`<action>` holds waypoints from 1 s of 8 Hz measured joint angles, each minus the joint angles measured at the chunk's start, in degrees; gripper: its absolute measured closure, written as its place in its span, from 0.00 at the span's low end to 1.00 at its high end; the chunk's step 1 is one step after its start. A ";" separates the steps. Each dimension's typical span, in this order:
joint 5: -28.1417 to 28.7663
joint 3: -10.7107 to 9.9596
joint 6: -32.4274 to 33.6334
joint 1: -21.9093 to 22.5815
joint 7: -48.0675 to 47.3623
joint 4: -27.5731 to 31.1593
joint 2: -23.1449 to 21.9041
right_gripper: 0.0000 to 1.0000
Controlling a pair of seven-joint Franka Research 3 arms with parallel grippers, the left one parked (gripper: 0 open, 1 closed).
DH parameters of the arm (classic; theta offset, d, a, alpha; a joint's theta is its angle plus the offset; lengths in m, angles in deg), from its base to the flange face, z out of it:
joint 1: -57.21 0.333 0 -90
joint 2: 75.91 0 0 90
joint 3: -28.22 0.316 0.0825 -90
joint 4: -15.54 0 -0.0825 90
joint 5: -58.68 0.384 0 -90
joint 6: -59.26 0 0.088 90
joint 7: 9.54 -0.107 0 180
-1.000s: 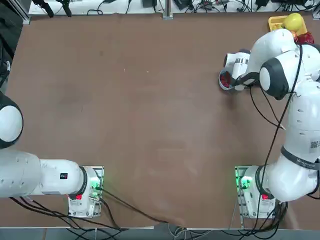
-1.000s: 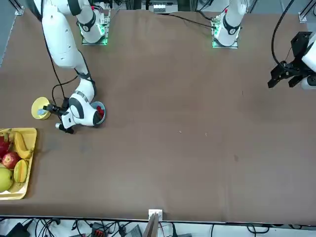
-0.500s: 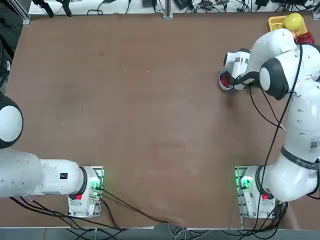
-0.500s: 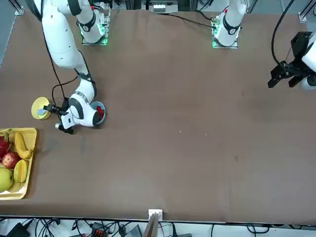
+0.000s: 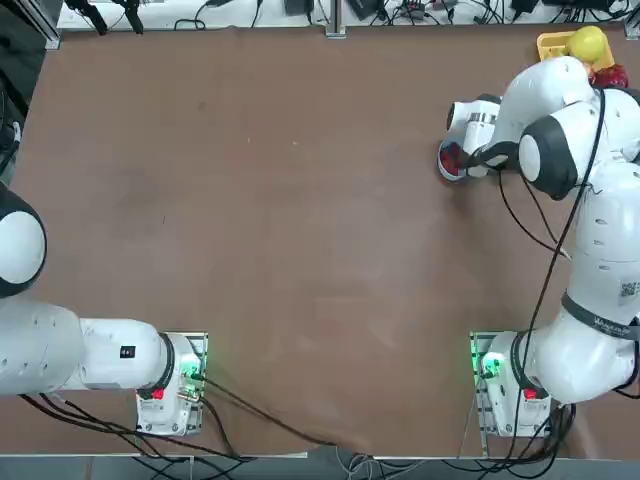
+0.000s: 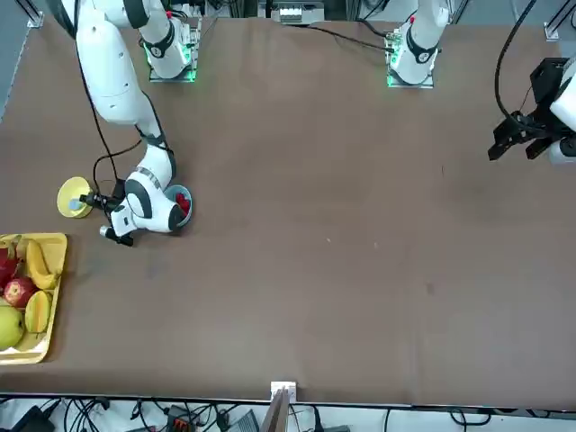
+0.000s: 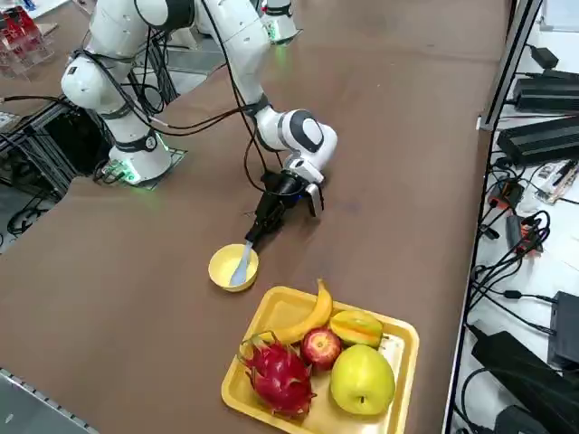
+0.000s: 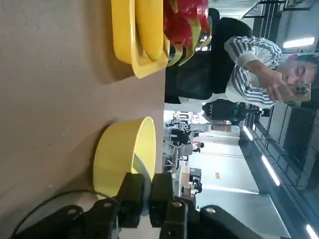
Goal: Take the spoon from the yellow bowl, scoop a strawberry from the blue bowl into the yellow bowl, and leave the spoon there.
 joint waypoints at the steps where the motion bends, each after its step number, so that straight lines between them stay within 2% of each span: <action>1: 0.00 0.01 0.82 0.04 0.00 -0.84 -0.02 0.89; 4: 0.06 0.04 4.52 0.53 4.48 -4.31 -1.18 0.89; 7: 0.21 0.47 6.20 1.23 13.83 -5.47 -8.47 0.89; 8: 2.24 1.19 6.58 1.71 17.30 -5.75 -11.74 0.89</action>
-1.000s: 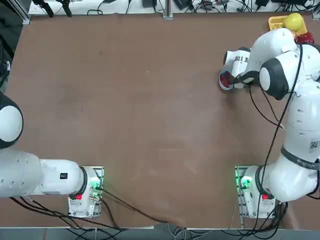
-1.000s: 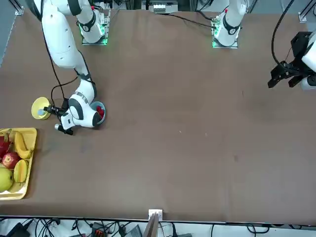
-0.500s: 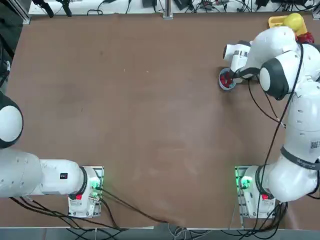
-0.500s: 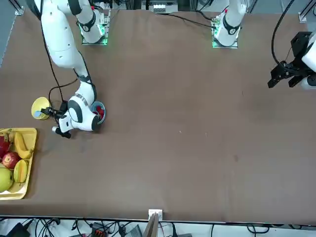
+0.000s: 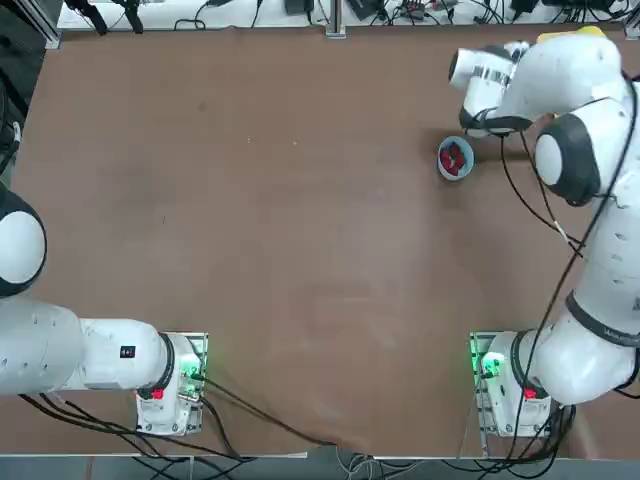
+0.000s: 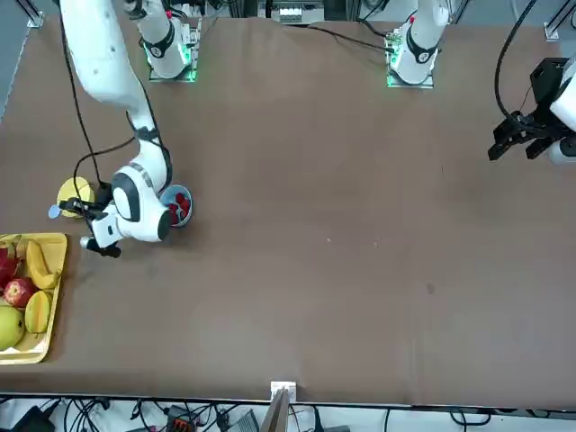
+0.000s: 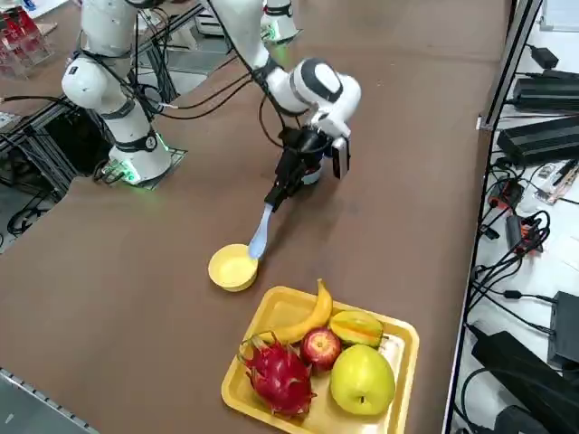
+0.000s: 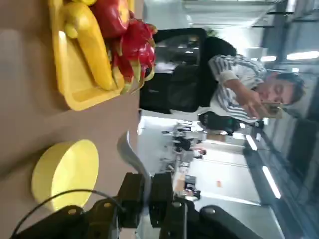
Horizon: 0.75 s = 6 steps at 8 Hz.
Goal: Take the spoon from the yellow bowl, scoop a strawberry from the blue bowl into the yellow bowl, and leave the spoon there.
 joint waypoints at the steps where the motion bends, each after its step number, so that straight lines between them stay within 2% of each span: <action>1: 3.60 1.09 0.45 0.69 3.72 -0.75 -3.25 0.89; 3: 14.24 3.12 4.07 3.31 12.71 -5.55 -8.11 0.89; 5: 27.17 3.67 5.94 6.21 15.64 -11.26 -9.44 0.89; 6: 32.10 3.79 5.36 7.15 15.80 -12.23 -9.35 0.89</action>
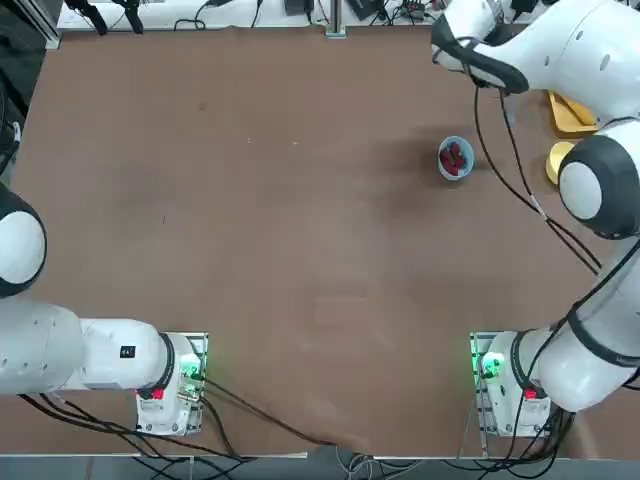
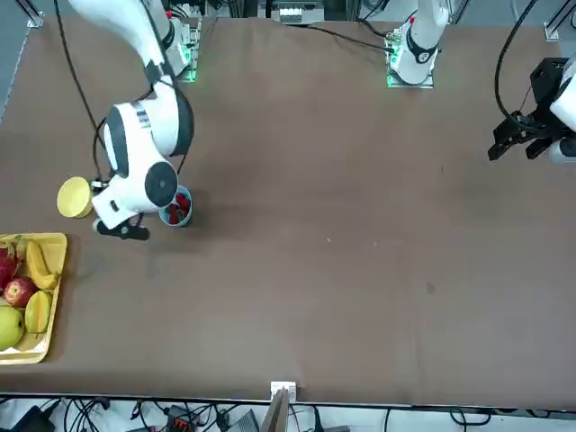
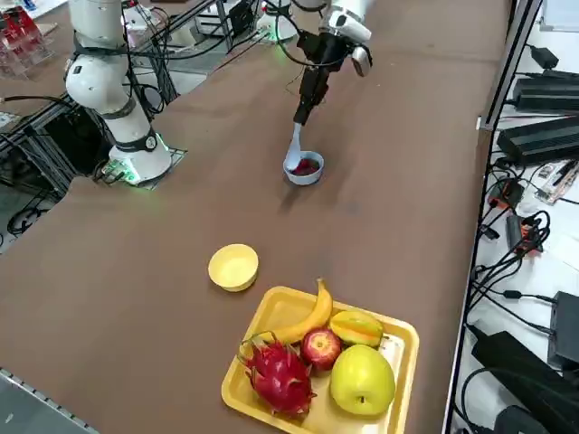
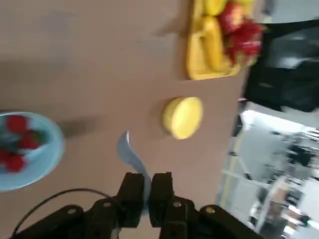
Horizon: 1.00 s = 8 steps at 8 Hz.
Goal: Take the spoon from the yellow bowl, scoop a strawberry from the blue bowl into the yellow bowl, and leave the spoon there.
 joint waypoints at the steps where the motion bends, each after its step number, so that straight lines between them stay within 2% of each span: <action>1: 4.03 0.04 -2.02 0.70 0.01 -0.13 0.14 0.89; 4: 10.31 0.02 -8.24 1.09 4.55 0.19 0.32 0.89; 8: 18.26 -0.33 -12.82 -1.32 21.36 2.24 -2.24 0.89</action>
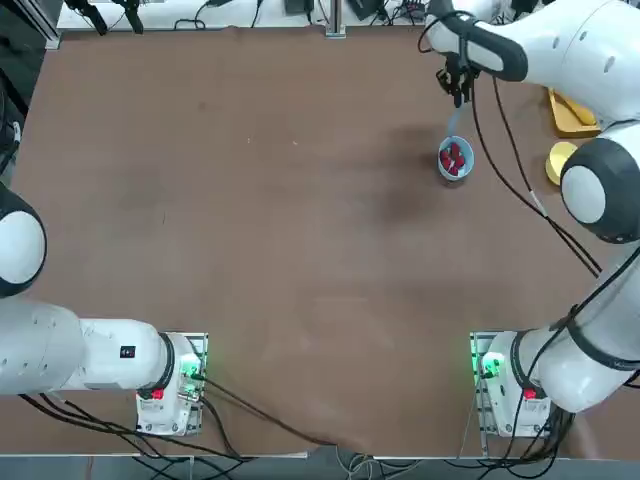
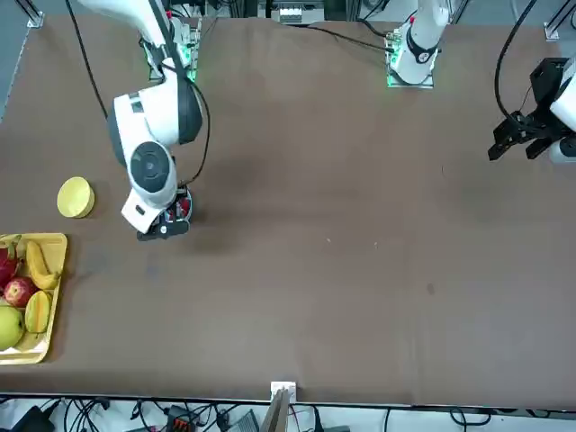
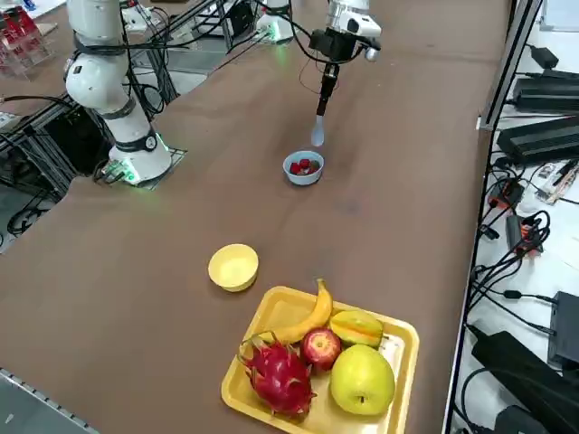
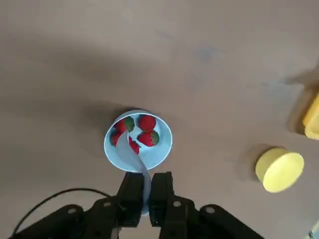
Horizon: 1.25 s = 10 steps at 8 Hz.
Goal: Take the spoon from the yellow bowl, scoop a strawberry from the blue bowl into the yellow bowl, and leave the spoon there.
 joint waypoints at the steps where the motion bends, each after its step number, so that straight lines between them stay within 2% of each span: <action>1: 1.32 -0.10 -2.07 -0.92 2.79 2.19 -1.52 0.89; 5: 1.96 -0.10 -19.07 -1.17 4.13 19.03 -8.86 0.89; 7: 1.96 -0.10 -21.03 -1.14 4.13 22.26 -9.72 0.89; 10: 1.96 -0.12 -21.19 -1.15 4.13 22.91 -9.75 0.89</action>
